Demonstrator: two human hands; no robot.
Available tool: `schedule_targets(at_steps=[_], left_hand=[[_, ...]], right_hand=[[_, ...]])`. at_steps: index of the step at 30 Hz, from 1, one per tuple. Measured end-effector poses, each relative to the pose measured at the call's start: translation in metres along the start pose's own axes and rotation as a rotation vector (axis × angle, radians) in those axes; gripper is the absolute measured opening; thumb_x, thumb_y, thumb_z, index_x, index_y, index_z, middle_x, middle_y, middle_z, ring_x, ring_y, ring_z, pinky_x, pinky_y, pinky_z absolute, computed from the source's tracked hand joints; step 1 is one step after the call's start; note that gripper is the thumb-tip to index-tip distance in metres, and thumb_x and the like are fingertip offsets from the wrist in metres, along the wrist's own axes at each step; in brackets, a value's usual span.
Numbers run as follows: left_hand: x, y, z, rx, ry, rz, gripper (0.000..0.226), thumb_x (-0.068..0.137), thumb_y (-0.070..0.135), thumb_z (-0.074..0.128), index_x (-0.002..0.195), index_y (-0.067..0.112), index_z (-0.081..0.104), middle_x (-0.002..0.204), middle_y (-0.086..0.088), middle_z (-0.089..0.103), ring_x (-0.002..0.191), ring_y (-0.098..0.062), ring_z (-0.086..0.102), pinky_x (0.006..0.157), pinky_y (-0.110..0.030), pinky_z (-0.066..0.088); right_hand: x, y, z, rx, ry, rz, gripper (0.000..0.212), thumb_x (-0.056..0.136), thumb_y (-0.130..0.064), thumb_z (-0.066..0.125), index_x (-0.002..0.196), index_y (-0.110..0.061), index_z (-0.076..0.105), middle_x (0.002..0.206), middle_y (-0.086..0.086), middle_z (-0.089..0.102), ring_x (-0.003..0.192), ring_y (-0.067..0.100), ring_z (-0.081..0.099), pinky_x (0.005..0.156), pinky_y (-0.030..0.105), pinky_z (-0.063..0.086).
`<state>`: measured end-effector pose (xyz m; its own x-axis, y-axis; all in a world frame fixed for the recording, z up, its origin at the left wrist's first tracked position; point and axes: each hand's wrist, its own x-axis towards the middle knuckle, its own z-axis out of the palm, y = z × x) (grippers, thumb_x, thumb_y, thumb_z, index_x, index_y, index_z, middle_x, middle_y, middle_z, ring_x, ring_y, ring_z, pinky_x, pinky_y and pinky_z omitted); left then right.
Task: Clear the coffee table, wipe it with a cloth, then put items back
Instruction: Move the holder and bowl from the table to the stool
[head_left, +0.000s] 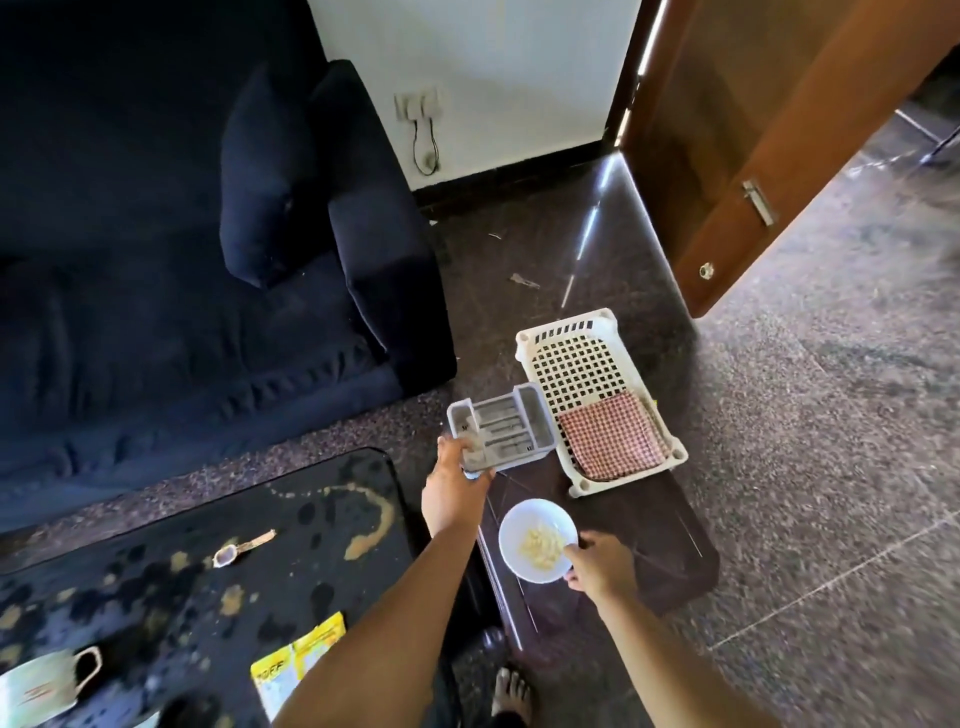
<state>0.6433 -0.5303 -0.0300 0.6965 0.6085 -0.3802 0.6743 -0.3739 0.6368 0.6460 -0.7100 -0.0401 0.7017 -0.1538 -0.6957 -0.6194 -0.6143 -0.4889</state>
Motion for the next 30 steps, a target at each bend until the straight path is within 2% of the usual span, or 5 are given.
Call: schedule_targets(at_steps=[5,11,21,26,30], left_hand=[[0.003,-0.004,0.002,-0.291,-0.058,-0.098,0.083,0.083,0.023,0.071,0.148,0.033,0.020,0.142,-0.005,0.048,0.126,-0.025,0.051,0.096,-0.035,0.044],[0.045,-0.030,0.022,-0.542,-0.087,-0.405,0.042,0.087,0.027,0.062,0.129,0.025,0.058,0.116,-0.001,0.069,0.101,-0.019,0.066,0.093,-0.044,0.053],[0.050,-0.036,0.027,-0.560,-0.101,-0.388,0.049,0.080,0.037,0.067,0.127,0.024,0.059,0.112,0.001,0.070,0.102,-0.022,0.065,0.092,-0.045,0.053],[0.018,-0.028,-0.006,-0.510,-0.064,-0.398,0.044,0.088,0.046,0.061,0.124,0.022,0.058,0.112,-0.009,0.067,0.103,-0.031,0.063,0.085,-0.040,0.053],[-0.019,-0.063,-0.038,-0.622,0.004,-0.482,0.025,0.089,0.040,0.059,0.108,0.025,0.065,0.106,-0.005,0.070,0.099,-0.025,0.065,0.086,-0.043,0.053]], right_hand=[[0.001,-0.003,-0.002,-0.035,-0.030,-0.027,0.019,0.081,-0.006,0.056,0.068,-0.018,0.062,0.060,0.010,0.066,0.057,0.025,0.068,0.059,0.040,0.060],[0.010,-0.002,0.008,0.125,-0.029,0.050,0.007,0.082,-0.003,0.062,0.083,-0.006,0.069,0.071,0.012,0.066,0.076,0.034,0.068,0.070,0.052,0.058],[0.012,-0.018,0.018,0.361,-0.006,0.148,0.026,0.087,-0.003,0.063,0.111,0.007,0.061,0.089,0.018,0.060,0.067,0.029,0.059,0.076,0.050,0.056],[-0.003,-0.007,0.026,0.293,0.093,0.131,0.049,0.092,-0.055,0.046,0.108,-0.009,0.053,0.097,0.017,0.062,0.075,0.030,0.063,0.060,0.042,0.057],[-0.049,-0.001,0.060,0.079,0.164,0.124,0.070,0.098,-0.055,0.023,0.125,0.004,0.048,0.125,0.030,0.055,0.115,0.048,0.050,0.099,0.051,0.039]])
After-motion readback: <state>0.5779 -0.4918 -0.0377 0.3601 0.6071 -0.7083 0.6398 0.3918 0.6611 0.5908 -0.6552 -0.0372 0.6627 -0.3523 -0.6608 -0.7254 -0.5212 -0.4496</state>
